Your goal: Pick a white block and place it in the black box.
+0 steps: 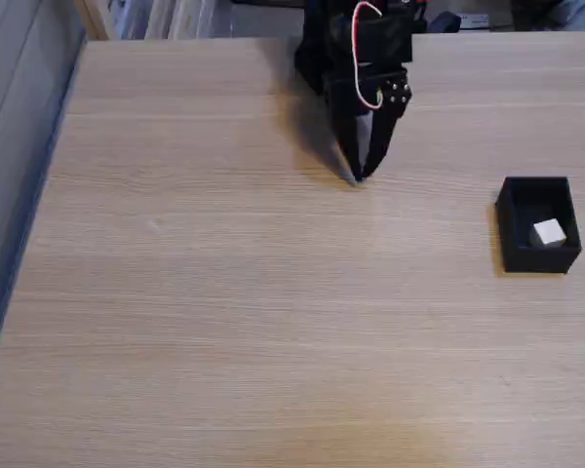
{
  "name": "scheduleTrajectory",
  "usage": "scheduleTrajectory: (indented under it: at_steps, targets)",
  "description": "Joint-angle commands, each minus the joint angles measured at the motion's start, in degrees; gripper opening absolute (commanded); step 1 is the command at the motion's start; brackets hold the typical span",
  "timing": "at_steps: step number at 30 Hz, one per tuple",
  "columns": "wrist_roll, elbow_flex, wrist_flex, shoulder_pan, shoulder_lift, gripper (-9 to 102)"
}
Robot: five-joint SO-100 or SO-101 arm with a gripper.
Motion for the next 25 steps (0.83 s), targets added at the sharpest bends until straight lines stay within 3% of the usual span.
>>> scheduleTrajectory:
  at_steps: [1, 7, 25]
  targets:
    - [0.00, 0.97, 6.06, 1.14, 2.11, 0]
    - [0.53, 0.97, 14.94, 1.85, 5.62, 0]
    - [3.16, 0.97, 15.29, 2.72, 5.71, 0]
